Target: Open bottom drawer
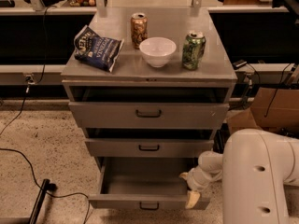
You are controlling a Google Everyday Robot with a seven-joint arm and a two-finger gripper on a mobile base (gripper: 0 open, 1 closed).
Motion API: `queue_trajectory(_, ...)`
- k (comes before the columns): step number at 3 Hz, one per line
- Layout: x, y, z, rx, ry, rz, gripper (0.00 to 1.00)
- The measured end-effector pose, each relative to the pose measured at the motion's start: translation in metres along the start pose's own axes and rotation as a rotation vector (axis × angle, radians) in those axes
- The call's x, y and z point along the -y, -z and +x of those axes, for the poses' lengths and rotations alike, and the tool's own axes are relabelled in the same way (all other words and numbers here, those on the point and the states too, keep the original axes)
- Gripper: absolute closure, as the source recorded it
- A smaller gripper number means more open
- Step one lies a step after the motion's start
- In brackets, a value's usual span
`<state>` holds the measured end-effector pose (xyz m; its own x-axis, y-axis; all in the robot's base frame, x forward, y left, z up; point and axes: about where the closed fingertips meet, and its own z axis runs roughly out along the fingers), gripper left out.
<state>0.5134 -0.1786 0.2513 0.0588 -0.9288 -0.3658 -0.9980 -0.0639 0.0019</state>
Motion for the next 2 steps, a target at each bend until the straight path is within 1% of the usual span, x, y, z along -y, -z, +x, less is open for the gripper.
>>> queue_trajectory(1,0.024,0.002,0.004,0.008,-0.012,-0.027,0.41)
queue_trajectory(2,0.055,-0.002,0.007,0.002,-0.020,-0.044,0.64)
